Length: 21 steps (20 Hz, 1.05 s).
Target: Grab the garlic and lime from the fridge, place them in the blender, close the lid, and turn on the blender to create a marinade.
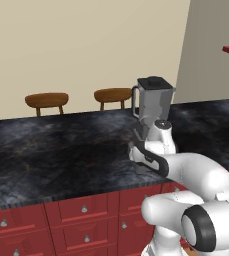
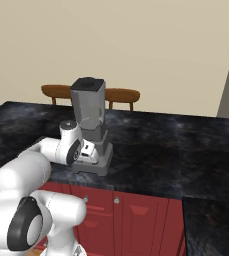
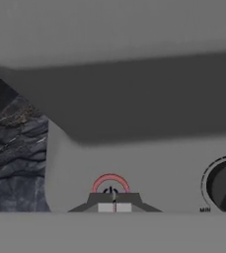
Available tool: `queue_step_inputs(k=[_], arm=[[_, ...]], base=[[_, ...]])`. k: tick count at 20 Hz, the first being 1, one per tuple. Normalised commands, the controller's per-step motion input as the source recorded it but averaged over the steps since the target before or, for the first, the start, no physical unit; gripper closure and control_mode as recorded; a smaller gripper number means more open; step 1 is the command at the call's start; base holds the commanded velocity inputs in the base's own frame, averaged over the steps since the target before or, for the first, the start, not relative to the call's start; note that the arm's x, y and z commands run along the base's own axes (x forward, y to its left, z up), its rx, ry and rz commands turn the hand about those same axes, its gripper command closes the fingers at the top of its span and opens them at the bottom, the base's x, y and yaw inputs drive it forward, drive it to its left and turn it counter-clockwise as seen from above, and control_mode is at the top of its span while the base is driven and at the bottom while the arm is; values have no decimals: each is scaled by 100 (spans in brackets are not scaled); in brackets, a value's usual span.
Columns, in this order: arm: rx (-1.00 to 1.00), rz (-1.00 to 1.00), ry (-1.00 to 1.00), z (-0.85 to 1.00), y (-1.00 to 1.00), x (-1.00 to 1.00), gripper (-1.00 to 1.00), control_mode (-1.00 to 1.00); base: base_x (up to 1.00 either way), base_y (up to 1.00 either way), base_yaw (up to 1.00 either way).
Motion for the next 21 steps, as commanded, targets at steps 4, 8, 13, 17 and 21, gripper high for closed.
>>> queue_step_inputs(k=[4, 8, 13, 17, 21], arm=[[0, 0, 0, 1, 0, 0, 100, -100], [1, 0, 0, 12, 0, 4, 100, -100], [0, 0, 0, 3, 0, 9, 100, -100], [-3, 0, 0, -13, 0, 8, 100, -100], [-4, 0, 0, -27, 0, 8, 100, -100]], base=[[0, 0, 0], [0, 0, 0], [0, 0, 0], [0, 0, 0], [0, 0, 0]])
